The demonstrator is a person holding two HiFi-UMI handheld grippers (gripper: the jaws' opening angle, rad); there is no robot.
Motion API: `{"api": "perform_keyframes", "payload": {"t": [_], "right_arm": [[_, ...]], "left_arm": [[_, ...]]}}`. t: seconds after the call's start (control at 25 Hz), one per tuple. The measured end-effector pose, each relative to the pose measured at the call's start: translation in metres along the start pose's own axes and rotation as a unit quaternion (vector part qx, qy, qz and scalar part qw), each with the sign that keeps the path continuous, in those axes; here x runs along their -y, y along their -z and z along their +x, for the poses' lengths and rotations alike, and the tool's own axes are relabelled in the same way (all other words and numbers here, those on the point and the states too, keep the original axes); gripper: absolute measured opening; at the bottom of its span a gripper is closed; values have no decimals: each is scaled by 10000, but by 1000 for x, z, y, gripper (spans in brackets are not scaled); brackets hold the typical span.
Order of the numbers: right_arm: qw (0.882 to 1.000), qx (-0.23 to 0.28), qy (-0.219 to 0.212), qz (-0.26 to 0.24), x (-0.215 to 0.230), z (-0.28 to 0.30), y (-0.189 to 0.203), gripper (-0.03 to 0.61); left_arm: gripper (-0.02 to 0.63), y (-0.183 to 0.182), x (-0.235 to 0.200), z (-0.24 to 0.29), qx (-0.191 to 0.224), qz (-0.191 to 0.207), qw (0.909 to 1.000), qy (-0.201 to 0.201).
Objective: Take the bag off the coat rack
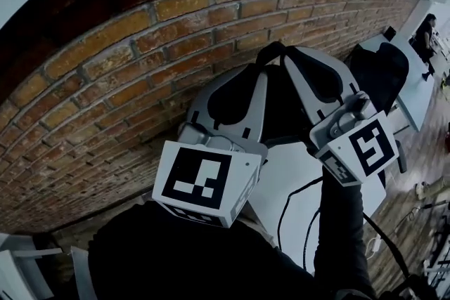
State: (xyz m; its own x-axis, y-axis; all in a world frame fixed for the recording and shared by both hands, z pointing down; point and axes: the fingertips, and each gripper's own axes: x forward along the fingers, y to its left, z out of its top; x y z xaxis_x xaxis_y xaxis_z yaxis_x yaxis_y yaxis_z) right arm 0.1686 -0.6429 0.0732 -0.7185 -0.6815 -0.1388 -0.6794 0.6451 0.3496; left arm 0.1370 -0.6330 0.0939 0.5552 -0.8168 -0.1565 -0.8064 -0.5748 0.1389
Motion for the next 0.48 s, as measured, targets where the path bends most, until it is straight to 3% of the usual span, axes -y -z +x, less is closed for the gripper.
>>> {"api": "perform_keyframes", "payload": {"t": [0.12,0.28,0.32,0.36,0.48], "right_arm": [[9998,22,-49,215,15,3,34,23],[9999,42,-87,121,34,19,52,27],[9999,14,-151,53,35,25,56,49],[9998,-12,-215,24,35,29,58,130],[9997,126,-22,222,44,23,60,192]], "left_arm": [[28,32,-8,19,-185,141,9997,-78],[28,39,-20,45,-127,27,9996,-256],[28,39,-24,51,-128,30,9995,-296],[28,40,-27,56,-144,45,9994,-327],[28,42,-31,68,-189,96,9992,-335]]}}
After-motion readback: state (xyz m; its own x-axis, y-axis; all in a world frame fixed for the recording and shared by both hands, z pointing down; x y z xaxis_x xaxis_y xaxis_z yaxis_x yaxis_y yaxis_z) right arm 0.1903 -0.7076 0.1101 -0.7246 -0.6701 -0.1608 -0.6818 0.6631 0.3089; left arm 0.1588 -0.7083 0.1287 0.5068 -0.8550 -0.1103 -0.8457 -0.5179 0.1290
